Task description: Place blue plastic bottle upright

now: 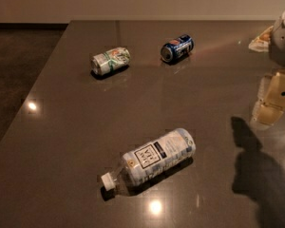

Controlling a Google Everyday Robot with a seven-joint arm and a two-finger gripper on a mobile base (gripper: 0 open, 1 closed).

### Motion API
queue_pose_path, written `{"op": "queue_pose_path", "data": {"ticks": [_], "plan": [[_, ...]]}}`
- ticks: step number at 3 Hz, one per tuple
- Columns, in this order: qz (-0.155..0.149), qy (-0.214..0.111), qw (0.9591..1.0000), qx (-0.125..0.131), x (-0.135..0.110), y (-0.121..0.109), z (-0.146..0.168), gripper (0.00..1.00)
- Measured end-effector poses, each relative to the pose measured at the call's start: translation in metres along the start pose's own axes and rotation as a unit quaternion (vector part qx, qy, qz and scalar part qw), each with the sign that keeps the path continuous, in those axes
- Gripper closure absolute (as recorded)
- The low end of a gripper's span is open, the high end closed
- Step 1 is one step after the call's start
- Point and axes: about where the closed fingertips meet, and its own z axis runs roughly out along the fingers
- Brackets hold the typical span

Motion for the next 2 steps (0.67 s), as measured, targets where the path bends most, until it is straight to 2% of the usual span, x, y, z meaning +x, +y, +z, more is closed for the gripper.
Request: {"op": "queue_pose_path", "data": {"ticks": [1,2], "plan": [[0.0,0.0,1.0,0.0,0.0,0.0,0.0,0.0],[-0.015,-0.008,0.9998,-0.008,-0.0099,0.001,0.0014,0.0]]}}
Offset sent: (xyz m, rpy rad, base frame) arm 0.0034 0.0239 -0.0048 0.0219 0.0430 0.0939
